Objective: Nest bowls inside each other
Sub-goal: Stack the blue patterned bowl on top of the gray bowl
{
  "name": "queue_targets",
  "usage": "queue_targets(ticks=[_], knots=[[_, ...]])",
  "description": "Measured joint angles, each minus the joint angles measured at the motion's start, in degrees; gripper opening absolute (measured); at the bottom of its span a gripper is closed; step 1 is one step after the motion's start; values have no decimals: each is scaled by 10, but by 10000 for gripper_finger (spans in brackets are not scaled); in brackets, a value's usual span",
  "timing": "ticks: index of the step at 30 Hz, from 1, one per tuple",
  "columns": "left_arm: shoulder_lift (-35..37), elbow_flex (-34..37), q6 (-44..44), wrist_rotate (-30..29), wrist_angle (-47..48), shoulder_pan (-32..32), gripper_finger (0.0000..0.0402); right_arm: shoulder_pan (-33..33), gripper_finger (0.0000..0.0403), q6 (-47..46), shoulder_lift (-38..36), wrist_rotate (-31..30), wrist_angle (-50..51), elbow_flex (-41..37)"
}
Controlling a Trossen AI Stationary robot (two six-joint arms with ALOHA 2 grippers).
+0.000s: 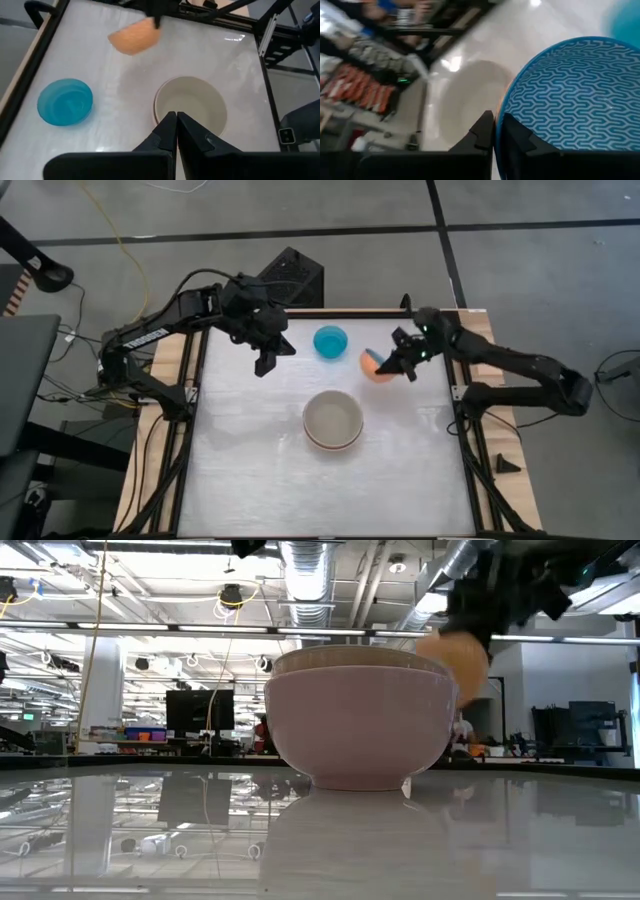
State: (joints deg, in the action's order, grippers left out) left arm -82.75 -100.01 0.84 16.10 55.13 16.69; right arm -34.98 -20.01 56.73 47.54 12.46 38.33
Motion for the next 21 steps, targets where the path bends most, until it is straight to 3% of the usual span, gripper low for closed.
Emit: queue_targets(ticks=[3, 10, 16, 21], knots=[[14, 0, -17, 3, 4, 12, 0, 83, 46, -77, -21, -13, -79, 0], [101, 0, -46, 11, 26, 76, 0, 280, 46, -183, 9, -184, -282, 4], [177, 0, -48, 33, 62, 123, 0, 393, 46, -131, 115, -304, -179, 97], [222, 0, -52, 31, 115, 133, 0, 456, 46, -43, 238, -379, 0, 270]])
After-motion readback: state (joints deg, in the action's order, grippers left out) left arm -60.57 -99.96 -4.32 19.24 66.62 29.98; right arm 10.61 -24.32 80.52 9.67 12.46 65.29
